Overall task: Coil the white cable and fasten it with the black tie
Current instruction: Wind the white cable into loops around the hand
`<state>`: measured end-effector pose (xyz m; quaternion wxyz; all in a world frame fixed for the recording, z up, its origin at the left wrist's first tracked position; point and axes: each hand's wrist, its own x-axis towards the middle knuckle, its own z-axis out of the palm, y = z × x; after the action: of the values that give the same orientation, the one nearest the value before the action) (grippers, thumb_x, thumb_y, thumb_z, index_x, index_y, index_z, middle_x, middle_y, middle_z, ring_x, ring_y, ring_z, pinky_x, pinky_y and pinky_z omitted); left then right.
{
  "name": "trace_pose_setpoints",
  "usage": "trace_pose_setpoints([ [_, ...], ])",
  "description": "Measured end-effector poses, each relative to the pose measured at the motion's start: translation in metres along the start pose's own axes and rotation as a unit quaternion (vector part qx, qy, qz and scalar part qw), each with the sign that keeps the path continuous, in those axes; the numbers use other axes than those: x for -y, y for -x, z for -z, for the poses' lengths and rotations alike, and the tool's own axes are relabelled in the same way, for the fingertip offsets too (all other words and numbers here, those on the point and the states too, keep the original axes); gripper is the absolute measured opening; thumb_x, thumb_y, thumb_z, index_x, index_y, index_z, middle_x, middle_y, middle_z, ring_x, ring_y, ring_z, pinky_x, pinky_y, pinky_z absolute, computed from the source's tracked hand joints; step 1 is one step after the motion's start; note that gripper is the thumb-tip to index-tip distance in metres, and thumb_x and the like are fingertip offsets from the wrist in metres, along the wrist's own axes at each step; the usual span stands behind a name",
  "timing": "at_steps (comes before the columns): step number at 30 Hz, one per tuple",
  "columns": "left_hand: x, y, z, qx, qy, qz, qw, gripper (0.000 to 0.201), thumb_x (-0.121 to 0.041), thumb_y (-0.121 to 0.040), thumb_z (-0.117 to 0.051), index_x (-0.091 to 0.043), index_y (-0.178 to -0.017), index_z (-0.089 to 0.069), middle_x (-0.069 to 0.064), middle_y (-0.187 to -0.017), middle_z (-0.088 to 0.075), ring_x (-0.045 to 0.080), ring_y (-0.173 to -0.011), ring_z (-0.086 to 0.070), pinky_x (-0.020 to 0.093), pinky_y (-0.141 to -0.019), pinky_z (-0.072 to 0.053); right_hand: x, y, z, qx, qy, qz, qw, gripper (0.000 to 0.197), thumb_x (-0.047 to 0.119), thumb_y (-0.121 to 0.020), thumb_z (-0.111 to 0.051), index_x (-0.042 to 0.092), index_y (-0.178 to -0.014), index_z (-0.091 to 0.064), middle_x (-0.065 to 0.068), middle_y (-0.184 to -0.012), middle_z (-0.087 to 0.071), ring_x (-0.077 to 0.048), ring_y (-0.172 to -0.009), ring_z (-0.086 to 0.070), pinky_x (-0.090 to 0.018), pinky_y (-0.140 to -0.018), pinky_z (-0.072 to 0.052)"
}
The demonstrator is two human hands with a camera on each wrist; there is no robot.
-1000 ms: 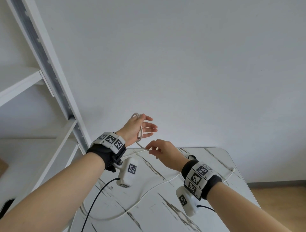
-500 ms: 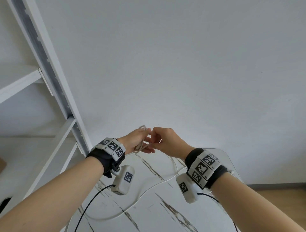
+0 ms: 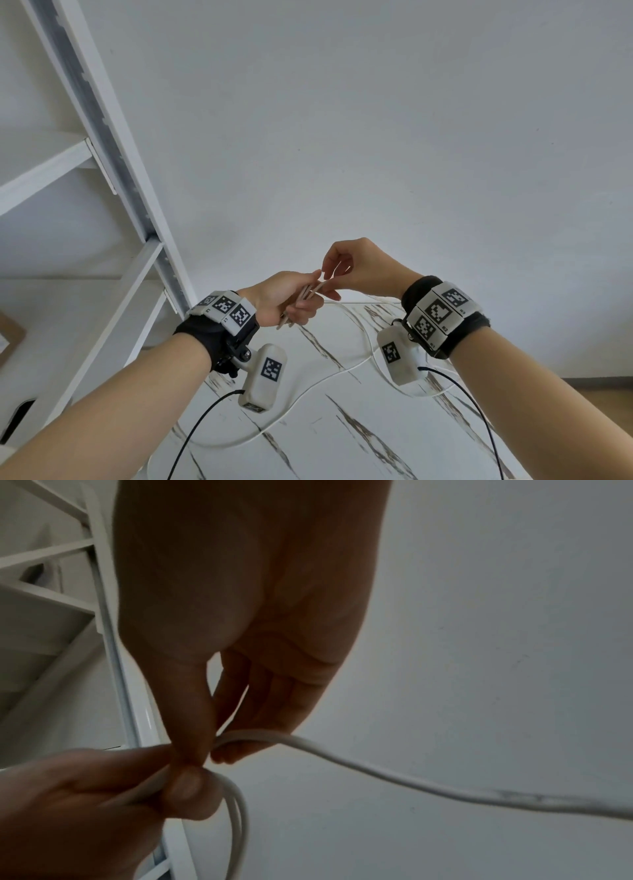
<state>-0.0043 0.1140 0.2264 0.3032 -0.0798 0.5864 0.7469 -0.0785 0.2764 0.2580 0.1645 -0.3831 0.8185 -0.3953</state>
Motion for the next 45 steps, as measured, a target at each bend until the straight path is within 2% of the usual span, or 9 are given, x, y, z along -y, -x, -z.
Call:
trace_pose_setpoints([
  [5, -0.001, 0.011, -0.003, 0.026, -0.036, 0.019, 0.999, 0.042, -0.039, -0.095, -0.036, -0.008, -0.087, -0.064, -0.011, -0.033, -0.028, 0.001, -0.028, -0.022, 0.016, -0.037, -0.020, -0.006, 0.000, -0.003, -0.027, -0.023, -0.011, 0.999, 0.014, 0.010, -0.071, -0.079, 0.005, -0.075, -0.068, -0.008, -0.073, -0.070, -0.014, -0.066, -0.064, -0.024, -0.066, -0.052],
  [11, -0.003, 0.018, -0.004, -0.007, 0.033, -0.013, 0.999, 0.036, -0.023, -0.095, -0.039, -0.006, -0.079, -0.066, -0.009, -0.029, -0.027, 0.002, -0.023, -0.023, 0.015, -0.030, -0.026, -0.020, -0.001, -0.017, -0.092, 0.080, 0.037, 0.992, 0.013, 0.020, -0.084, -0.067, 0.009, -0.085, -0.073, -0.009, -0.077, -0.074, -0.023, -0.068, -0.064, -0.036, -0.070, -0.053],
  [17, -0.015, 0.021, -0.023, 0.013, 0.075, -0.071, 0.995, 0.043, -0.022, -0.096, -0.035, -0.005, -0.086, -0.073, -0.005, -0.029, -0.034, 0.006, -0.025, -0.034, 0.015, -0.032, -0.032, -0.036, 0.008, -0.054, -0.215, 0.131, 0.035, 0.967, 0.028, 0.026, -0.091, -0.047, 0.012, -0.088, -0.071, -0.009, -0.058, -0.057, -0.025, -0.055, -0.038, -0.031, -0.055, -0.032],
  [23, -0.017, 0.012, -0.030, 0.007, 0.151, -0.132, 0.980, 0.039, -0.034, -0.096, -0.040, -0.005, -0.107, -0.063, -0.005, -0.044, -0.048, 0.007, -0.038, -0.053, 0.017, -0.041, -0.047, -0.029, 0.011, -0.075, -0.174, 0.040, -0.039, 0.983, 0.032, 0.009, -0.091, -0.044, 0.026, -0.064, -0.041, 0.008, -0.052, -0.042, -0.021, -0.053, -0.041, -0.030, -0.053, -0.032],
  [26, -0.016, 0.008, -0.028, -0.016, 0.125, -0.144, 0.982, 0.043, -0.039, -0.096, -0.039, -0.007, -0.111, -0.062, -0.006, -0.042, -0.044, 0.008, -0.040, -0.053, 0.017, -0.044, -0.047, -0.032, 0.010, -0.081, -0.199, 0.013, -0.038, 0.979, 0.013, 0.010, -0.091, -0.042, 0.012, -0.084, -0.053, 0.006, -0.060, -0.051, -0.022, -0.058, -0.048, -0.033, -0.057, -0.039],
  [30, -0.014, 0.010, -0.030, -0.044, 0.082, -0.134, 0.987, 0.042, -0.040, -0.096, -0.038, -0.008, -0.104, -0.065, -0.009, -0.034, -0.028, 0.005, -0.033, -0.038, 0.015, -0.040, -0.036, -0.032, 0.007, -0.082, -0.211, -0.008, -0.032, 0.977, 0.022, 0.013, -0.092, -0.042, 0.016, -0.104, -0.060, 0.000, -0.069, -0.063, -0.017, -0.063, -0.057, -0.031, -0.061, -0.047],
  [35, -0.014, 0.012, -0.033, -0.009, 0.079, -0.089, 0.993, 0.038, -0.035, -0.095, -0.041, -0.009, -0.090, -0.069, -0.009, -0.032, -0.027, 0.004, -0.029, -0.032, 0.014, -0.036, -0.030, -0.038, 0.002, -0.086, -0.184, -0.023, -0.061, 0.981, 0.023, 0.008, -0.091, -0.041, 0.010, -0.101, -0.062, -0.007, -0.084, -0.066, -0.018, -0.076, -0.057, -0.037, -0.073, -0.050],
  [42, -0.016, 0.017, -0.032, 0.002, 0.195, -0.113, 0.974, 0.040, -0.024, -0.091, -0.043, -0.001, -0.084, -0.076, -0.001, -0.039, -0.050, 0.011, -0.041, -0.061, 0.019, -0.042, -0.053, -0.043, 0.010, -0.092, -0.154, 0.023, -0.089, 0.984, 0.022, 0.009, -0.092, -0.040, 0.005, -0.073, -0.051, -0.006, -0.061, -0.053, -0.027, -0.061, -0.046, -0.035, -0.056, -0.037],
  [45, -0.026, 0.022, -0.035, 0.020, 0.244, -0.155, 0.957, 0.038, -0.023, -0.083, -0.046, 0.002, -0.085, -0.075, -0.001, -0.043, -0.056, 0.012, -0.047, -0.066, 0.020, -0.044, -0.055, -0.058, 0.014, -0.099, -0.117, 0.045, -0.108, 0.986, 0.031, 0.006, -0.094, -0.038, 0.022, -0.071, -0.051, 0.003, -0.066, -0.057, -0.022, -0.065, -0.050, -0.025, -0.057, -0.039],
])
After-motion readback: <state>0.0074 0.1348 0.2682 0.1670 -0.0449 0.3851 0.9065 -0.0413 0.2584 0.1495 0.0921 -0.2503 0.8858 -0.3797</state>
